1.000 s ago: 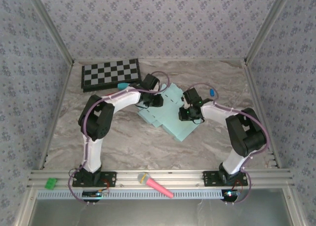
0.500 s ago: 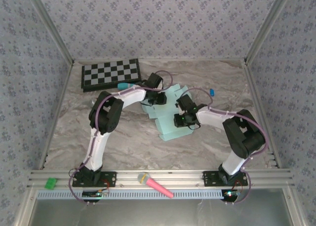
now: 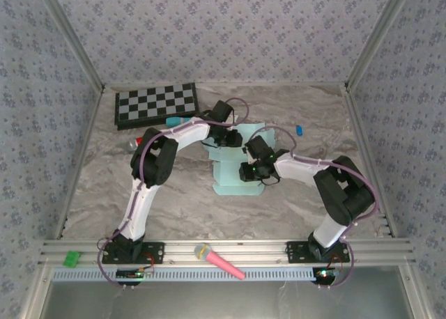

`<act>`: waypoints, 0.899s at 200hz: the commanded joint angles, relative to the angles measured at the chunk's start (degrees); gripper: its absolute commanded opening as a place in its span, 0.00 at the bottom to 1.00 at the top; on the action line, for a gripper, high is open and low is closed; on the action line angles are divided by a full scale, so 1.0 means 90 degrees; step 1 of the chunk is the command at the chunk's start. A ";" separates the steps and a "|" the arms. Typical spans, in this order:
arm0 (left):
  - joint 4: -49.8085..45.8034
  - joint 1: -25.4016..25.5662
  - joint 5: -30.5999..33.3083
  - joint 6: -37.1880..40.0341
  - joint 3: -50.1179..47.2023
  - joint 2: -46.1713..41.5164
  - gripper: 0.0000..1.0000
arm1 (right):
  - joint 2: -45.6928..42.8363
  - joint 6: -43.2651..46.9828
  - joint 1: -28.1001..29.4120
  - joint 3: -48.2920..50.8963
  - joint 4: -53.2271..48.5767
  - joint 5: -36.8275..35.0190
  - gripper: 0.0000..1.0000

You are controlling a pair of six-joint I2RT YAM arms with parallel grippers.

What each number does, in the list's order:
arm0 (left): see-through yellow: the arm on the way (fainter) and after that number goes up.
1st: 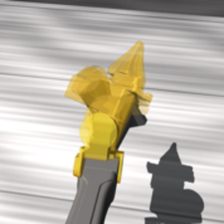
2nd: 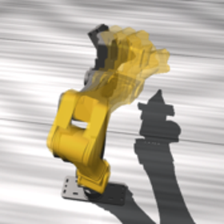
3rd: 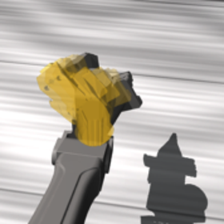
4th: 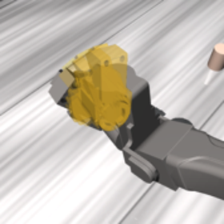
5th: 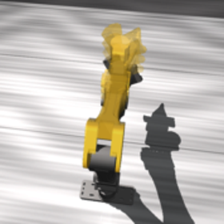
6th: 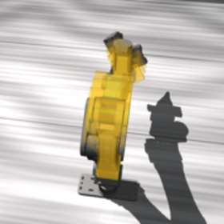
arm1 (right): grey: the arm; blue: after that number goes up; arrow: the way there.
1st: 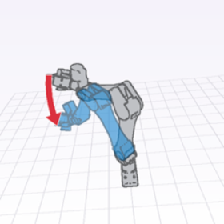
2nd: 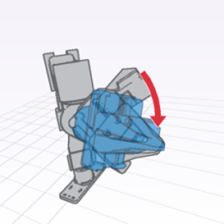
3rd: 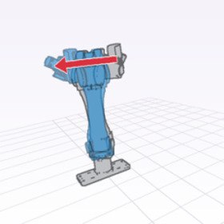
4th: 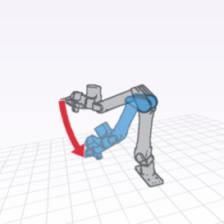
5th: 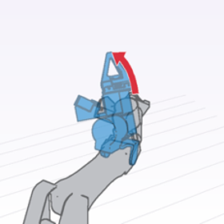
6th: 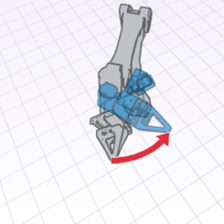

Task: Fold the paper box

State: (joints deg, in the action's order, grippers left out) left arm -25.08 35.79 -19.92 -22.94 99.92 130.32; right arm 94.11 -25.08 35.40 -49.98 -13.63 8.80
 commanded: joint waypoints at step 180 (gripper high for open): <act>-0.1783 -0.0974 0.0937 0.0546 0.1778 -0.0148 0.47 | 0.2366 0.0380 -0.1172 -0.2735 -0.0308 0.0775 0.12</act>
State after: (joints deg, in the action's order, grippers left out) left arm -35.86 27.07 -10.70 -19.92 113.12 127.02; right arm 115.04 -21.58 23.73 -76.55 -15.27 15.33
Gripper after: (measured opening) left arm 0.466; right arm 0.125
